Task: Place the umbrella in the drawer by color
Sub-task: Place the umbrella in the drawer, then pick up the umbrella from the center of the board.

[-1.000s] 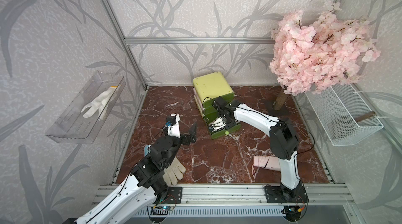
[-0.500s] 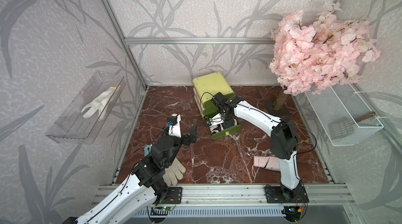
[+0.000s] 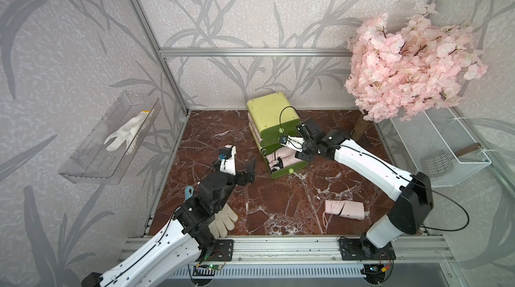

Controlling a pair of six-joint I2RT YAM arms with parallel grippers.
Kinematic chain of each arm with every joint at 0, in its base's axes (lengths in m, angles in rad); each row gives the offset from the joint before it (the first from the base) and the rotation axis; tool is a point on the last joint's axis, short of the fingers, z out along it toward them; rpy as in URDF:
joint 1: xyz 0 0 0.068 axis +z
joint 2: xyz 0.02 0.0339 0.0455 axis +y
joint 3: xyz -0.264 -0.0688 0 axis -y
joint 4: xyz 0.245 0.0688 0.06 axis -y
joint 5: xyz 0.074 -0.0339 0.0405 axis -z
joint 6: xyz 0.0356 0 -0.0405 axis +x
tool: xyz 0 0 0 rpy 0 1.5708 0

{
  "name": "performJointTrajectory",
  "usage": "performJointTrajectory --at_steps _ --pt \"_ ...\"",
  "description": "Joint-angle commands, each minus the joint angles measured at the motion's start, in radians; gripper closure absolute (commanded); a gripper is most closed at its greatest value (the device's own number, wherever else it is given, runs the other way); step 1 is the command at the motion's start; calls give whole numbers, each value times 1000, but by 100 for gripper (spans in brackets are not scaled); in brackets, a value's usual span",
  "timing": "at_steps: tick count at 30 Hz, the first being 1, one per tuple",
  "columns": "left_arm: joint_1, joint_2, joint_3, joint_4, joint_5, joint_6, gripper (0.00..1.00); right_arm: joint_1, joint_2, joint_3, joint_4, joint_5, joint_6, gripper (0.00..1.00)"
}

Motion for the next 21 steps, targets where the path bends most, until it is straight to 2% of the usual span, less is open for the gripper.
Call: performJointTrajectory --at_steps 1,3,5,7,9,11,13,14,16,21 --pt "-2 40 13 50 130 27 0 -8 -157 -139 76 145 541 26" --pt "-4 83 25 75 240 43 0 -62 -294 -298 101 72 754 22" --pt "-13 153 52 93 359 48 0 -143 -468 -493 158 -17 902 22" --pt "-46 220 72 113 433 68 0 -216 -648 -625 143 -13 977 20" --pt "-106 301 91 132 436 108 0 -276 -837 -696 66 60 1017 16" --pt "-175 404 119 155 431 150 0 -316 -1012 -719 -41 140 1026 13" --pt "-233 520 150 194 441 198 0 -306 -1143 -712 -115 240 1074 11" --pt "-263 591 171 215 458 237 0 -306 -1197 -699 -136 245 1076 10" --pt "-317 722 222 248 487 308 0 -307 -1263 -657 -209 306 1151 10" --pt "-429 1003 353 333 572 468 0 -307 -1394 -586 -298 377 1191 10"
